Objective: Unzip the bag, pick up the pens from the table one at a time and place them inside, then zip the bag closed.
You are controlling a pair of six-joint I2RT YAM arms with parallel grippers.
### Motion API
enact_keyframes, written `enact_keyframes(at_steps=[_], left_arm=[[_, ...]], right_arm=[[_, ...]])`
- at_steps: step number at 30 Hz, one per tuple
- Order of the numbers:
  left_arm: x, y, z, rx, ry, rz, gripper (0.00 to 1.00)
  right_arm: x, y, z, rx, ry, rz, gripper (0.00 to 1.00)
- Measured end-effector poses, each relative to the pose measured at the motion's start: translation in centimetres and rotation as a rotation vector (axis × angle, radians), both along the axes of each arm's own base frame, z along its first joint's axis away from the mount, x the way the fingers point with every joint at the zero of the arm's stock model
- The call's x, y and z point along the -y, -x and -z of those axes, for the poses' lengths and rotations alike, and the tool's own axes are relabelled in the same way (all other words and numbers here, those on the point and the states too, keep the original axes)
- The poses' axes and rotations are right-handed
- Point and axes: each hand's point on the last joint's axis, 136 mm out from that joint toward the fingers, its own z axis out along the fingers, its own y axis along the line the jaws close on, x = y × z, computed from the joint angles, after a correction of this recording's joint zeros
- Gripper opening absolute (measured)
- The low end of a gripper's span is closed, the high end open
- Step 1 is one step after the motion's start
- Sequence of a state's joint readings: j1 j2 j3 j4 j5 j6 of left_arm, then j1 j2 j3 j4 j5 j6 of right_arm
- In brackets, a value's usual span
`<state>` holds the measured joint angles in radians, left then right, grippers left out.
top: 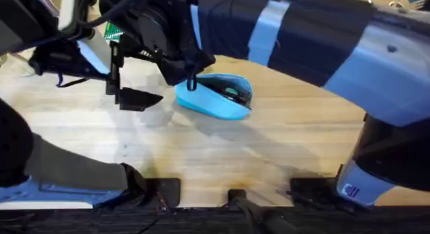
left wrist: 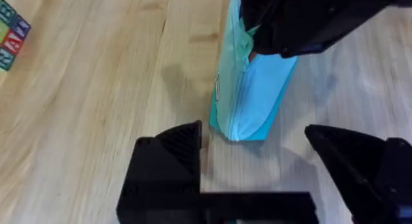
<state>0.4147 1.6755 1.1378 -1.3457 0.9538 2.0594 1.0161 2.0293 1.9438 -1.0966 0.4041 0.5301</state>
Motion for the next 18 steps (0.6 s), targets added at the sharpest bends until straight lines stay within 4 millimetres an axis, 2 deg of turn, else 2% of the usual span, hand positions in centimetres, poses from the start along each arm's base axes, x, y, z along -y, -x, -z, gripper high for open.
enact_keyframes(at_steps=[7, 18], left_arm=[[1.5, -1.3, 2.6, -0.077, 0.122, 0.011, 0.993], [3.0, -2.7, 3.1, -0.035, 0.184, 0.032, 0.993]], right_arm=[[0.0, 0.0, 0.0, 0.000, 0.000, 0.000, 0.030], [0.0, 0.0, 0.0, 0.000, 0.000, 0.000, 0.030]])
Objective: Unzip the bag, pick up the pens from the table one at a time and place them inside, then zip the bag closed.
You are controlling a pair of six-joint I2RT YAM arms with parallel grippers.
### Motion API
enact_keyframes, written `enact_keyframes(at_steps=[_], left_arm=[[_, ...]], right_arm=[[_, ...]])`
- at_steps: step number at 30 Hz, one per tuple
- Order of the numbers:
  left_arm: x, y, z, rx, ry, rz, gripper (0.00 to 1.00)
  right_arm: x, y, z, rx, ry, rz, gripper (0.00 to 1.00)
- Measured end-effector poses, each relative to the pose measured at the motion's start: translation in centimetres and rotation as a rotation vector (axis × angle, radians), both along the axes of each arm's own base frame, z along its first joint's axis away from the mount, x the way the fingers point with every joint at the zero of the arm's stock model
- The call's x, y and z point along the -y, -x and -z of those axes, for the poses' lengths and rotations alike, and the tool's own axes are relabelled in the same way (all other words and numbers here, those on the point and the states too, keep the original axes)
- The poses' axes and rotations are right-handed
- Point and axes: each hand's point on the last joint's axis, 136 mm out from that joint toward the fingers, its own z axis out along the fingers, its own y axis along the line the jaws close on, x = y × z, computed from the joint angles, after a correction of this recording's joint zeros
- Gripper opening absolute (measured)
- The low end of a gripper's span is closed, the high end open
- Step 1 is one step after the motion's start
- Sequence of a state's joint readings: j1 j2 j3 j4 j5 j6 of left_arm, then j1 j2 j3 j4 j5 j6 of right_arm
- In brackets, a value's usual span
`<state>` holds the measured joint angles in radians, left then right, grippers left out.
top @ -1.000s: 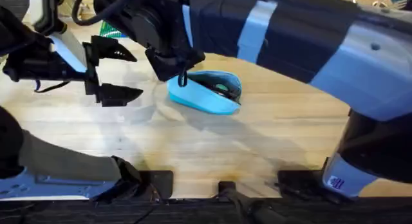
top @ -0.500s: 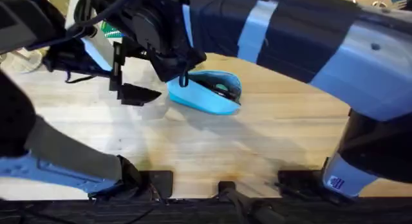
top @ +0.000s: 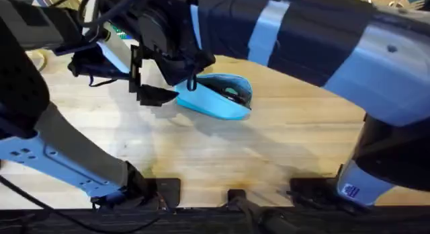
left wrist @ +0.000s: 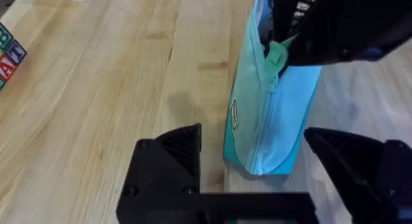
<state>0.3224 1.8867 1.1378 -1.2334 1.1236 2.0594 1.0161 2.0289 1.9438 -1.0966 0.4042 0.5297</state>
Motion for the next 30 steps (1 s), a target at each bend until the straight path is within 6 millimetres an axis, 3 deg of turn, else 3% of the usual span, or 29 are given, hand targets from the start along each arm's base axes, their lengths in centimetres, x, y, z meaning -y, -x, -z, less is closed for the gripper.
enact_keyframes(at_steps=[16, 30], left_arm=[[1.8, 0.1, 0.7, -0.029, 0.044, 0.041, 0.993], [1.8, 0.1, 0.7, -0.029, 0.044, 0.040, 0.993]], right_arm=[[0.0, 0.0, 0.0, 0.000, 0.001, -0.003, 0.029], [0.0, 0.0, 0.0, 0.000, 0.002, -0.003, 0.030]])
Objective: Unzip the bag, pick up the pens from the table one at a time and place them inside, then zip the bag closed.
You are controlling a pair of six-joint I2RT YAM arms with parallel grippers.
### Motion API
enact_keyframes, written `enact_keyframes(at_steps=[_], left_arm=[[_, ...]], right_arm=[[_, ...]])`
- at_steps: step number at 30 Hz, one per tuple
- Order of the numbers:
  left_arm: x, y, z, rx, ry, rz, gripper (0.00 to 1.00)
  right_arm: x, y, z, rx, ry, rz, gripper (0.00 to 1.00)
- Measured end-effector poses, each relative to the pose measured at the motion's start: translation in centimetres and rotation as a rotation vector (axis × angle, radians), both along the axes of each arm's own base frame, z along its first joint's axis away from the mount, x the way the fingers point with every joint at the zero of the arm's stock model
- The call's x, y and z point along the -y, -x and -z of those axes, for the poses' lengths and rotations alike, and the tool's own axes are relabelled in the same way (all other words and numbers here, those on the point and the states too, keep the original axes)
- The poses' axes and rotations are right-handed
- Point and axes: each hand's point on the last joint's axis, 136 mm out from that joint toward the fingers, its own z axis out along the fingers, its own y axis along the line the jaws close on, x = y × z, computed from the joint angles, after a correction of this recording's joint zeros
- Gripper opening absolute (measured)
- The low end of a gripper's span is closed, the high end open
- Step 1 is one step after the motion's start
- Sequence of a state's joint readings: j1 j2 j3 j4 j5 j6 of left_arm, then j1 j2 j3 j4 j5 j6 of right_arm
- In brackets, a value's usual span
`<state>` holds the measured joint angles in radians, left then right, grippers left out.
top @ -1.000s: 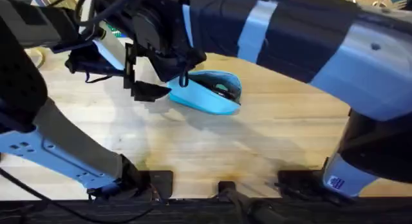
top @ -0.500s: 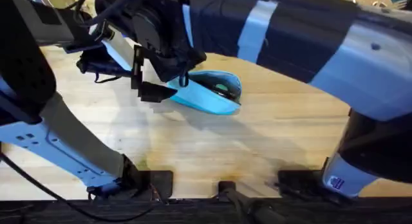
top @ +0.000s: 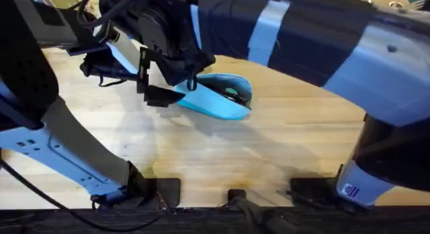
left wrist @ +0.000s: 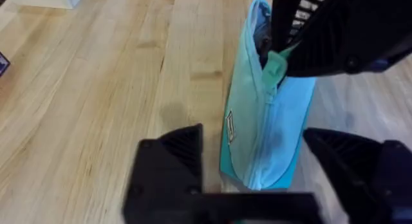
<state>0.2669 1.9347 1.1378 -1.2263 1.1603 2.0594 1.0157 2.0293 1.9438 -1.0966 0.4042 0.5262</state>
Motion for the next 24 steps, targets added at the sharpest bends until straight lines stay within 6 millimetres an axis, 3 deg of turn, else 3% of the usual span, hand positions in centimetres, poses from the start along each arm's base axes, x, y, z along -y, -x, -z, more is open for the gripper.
enact_keyframes(at_steps=[3, 4, 6, 7, 9, 24], left_arm=[[-0.01, -0.01, 0.00, 0.000, 0.000, -0.001, 0.995], [-0.01, 0.00, 0.00, 0.000, 0.000, 0.000, 0.709], [-0.01, 0.00, 0.00, 0.000, 0.000, 0.000, 0.390], [-0.01, 0.02, 0.01, -0.001, -0.001, 0.000, 0.238], [0.02, 0.09, 0.03, -0.005, -0.003, 0.003, 0.067], [0.04, 0.08, 0.03, -0.004, -0.002, 0.003, 0.041]], right_arm=[[0.01, -0.01, 0.00, 0.000, 0.000, 0.000, 0.030], [0.01, -0.01, 0.00, 0.000, 0.000, 0.000, 0.030], [0.01, -0.01, 0.00, 0.000, 0.000, 0.001, 0.030], [0.01, -0.01, 0.00, 0.000, 0.000, 0.000, 0.030], [0.02, -0.02, 0.00, 0.000, 0.000, 0.001, 0.030], [0.81, 0.17, 0.22, -0.018, 0.028, 0.006, 0.031]])
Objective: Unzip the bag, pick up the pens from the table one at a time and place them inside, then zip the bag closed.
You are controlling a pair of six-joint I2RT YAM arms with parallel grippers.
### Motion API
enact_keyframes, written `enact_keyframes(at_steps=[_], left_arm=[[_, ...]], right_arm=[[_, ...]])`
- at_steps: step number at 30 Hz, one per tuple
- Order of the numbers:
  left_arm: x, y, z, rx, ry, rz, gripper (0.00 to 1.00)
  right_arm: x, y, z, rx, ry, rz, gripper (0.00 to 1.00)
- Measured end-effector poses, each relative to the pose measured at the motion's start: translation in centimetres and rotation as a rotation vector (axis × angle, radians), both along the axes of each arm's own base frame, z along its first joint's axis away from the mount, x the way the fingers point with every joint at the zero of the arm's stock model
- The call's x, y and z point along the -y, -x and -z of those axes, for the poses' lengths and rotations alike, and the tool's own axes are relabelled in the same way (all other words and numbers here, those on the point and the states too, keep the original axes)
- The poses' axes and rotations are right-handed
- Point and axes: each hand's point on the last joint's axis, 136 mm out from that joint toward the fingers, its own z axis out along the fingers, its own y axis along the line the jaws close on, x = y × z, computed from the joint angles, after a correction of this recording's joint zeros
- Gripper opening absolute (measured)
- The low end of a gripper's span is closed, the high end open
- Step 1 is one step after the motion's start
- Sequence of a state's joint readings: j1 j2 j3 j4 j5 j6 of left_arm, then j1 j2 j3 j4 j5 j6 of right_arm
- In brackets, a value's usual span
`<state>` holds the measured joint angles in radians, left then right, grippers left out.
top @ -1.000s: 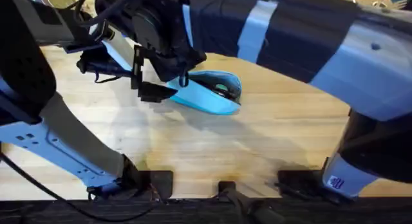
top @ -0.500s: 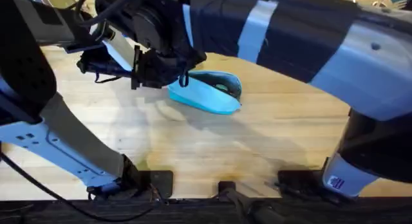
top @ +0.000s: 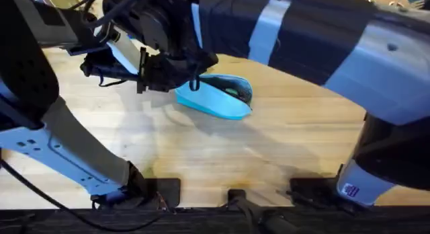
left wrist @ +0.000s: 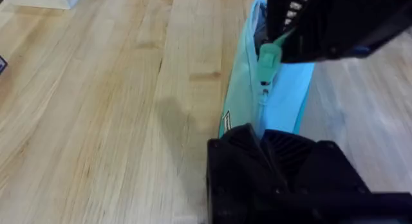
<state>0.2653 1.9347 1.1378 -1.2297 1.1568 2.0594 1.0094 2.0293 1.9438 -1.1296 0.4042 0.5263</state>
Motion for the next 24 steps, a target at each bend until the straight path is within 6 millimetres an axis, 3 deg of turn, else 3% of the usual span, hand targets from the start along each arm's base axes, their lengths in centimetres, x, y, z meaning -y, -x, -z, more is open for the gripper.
enact_keyframes(at_steps=[24], left_arm=[[0.0, 0.0, 0.0, 0.000, 0.000, 0.000, 0.041]], right_arm=[[9.4, -2.6, 0.6, -0.115, 0.186, 0.151, 0.032]])
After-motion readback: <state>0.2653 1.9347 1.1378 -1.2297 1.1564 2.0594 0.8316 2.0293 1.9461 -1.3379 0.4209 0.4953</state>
